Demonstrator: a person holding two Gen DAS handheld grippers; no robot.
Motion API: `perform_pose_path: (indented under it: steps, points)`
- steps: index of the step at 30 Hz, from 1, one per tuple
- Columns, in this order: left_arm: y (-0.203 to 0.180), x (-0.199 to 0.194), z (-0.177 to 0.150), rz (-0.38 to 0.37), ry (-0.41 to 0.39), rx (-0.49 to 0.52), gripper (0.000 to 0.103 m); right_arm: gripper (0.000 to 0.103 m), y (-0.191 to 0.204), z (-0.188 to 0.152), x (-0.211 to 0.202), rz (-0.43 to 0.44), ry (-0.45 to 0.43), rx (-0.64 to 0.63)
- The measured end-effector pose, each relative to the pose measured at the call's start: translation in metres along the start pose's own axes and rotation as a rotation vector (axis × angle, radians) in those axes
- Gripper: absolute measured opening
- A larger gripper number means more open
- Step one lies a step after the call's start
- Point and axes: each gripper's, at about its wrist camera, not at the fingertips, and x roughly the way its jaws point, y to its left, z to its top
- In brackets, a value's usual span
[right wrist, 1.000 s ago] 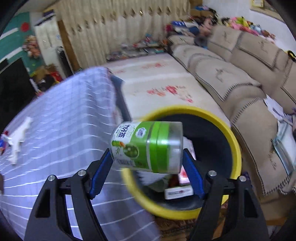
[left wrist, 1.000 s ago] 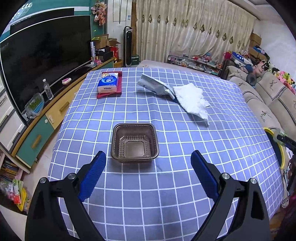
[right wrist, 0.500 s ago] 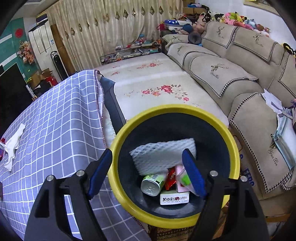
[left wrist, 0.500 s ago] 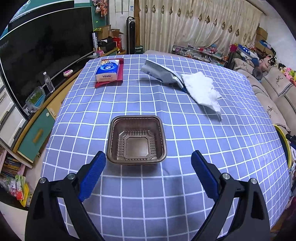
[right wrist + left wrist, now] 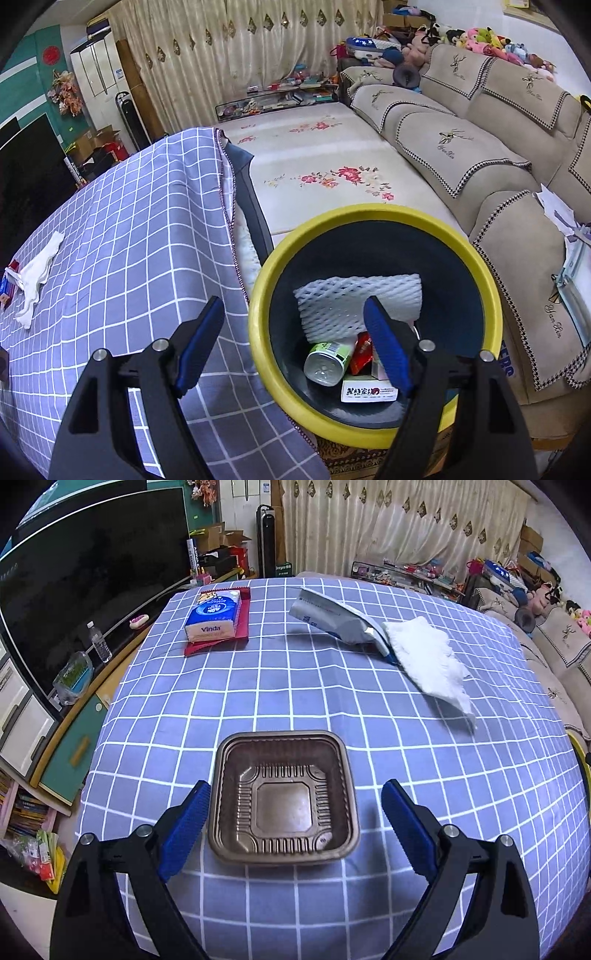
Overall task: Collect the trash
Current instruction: 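Grasp the brown plastic tray with the left gripper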
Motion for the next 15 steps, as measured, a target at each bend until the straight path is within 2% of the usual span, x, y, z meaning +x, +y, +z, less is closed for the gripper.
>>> perform_pose_path:
  steps: [4, 11, 15]
  points:
    - [0.003, 0.009, 0.004, 0.002, 0.028, -0.013, 0.069, 0.074, 0.001, 0.0, 0.001, 0.004, 0.005, -0.002]
    - [-0.007, 0.006, 0.007, -0.019, 0.015, 0.022, 0.068, 0.074, 0.001, 0.0, -0.001, 0.007, 0.0, -0.002]
    - [-0.031, -0.01, 0.013, -0.062, -0.022, 0.066, 0.068, 0.074, -0.004, 0.002, -0.007, 0.008, -0.017, 0.007]
